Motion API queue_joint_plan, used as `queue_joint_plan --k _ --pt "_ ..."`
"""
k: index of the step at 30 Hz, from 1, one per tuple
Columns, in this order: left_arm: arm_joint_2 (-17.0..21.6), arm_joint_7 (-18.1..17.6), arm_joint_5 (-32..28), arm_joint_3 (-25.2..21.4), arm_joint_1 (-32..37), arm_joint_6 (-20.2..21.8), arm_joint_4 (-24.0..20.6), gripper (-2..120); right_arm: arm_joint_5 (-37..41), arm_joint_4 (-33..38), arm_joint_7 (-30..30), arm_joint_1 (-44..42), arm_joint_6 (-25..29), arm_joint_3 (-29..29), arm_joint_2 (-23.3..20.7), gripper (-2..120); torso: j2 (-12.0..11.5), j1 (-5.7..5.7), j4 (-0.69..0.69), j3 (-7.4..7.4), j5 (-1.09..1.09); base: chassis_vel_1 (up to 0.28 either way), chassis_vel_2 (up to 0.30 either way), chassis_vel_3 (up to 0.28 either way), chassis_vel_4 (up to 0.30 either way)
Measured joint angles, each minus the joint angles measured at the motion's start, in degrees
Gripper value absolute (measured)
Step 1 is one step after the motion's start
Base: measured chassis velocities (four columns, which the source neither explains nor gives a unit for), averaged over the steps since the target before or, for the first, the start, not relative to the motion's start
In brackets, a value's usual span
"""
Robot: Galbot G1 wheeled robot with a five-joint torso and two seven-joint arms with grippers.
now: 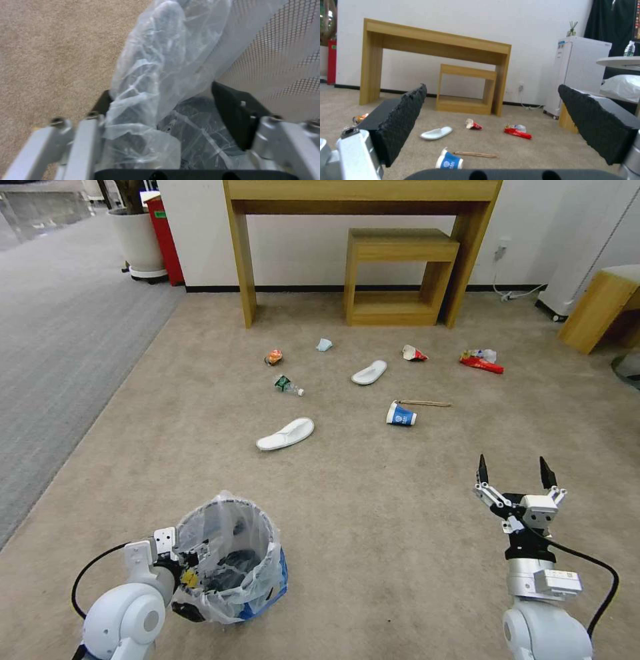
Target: Pick up the trash bin and place the garbage on the floor into it.
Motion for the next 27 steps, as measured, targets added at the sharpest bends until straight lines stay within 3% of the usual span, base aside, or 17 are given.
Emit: queue_joint_plan --k 2,4,6,11,14,27 --pt "0.0 -0.2 0.0 0.0 0.1 -0.1 -0.5 44 0.0 0.0 0.0 0.0 0.1 0.0 0.0 100 0.0 0.00 0.00 0.00 0.00 0.000 0.000 0.000 0.000" --pt "0.0 -0.2 0.0 0.0 0.2 -0.1 -0.6 42 0.0 0.0 0.0 0.0 0.2 0.0 0.0 100 0.0 0.00 0.00 -0.01 0.01 0.000 0.000 0.000 0.000" --pt "-0.1 -0.5 0.0 -0.1 0.3 -0.1 -0.9 31 -0.1 -0.1 0.0 -0.1 0.3 0.0 0.1 100 0.0 0.00 0.00 -0.01 0.00 0.000 0.000 0.000 0.000" --pt "-0.1 -0.8 -0.4 -0.3 0.5 -0.1 -1.4 18 -0.2 -0.1 0.0 -0.1 0.4 0.0 0.1 100 0.0 0.00 0.00 -0.01 0.00 0.000 0.000 0.000 0.000" --pt "-0.2 -1.3 -1.5 -0.7 0.7 -0.1 -2.3 2 -0.2 -0.1 0.1 -0.1 0.4 -0.1 0.1 100 0.0 0.00 0.00 -0.01 0.00 0.000 0.000 0.000 0.000" --pt "-0.3 -2.0 -2.7 -1.7 1.2 -0.1 -3.7 1 -0.2 0.0 0.1 -0.3 0.8 0.0 0.2 100 0.0 0.00 0.00 0.00 0.00 0.000 0.000 0.000 0.000"
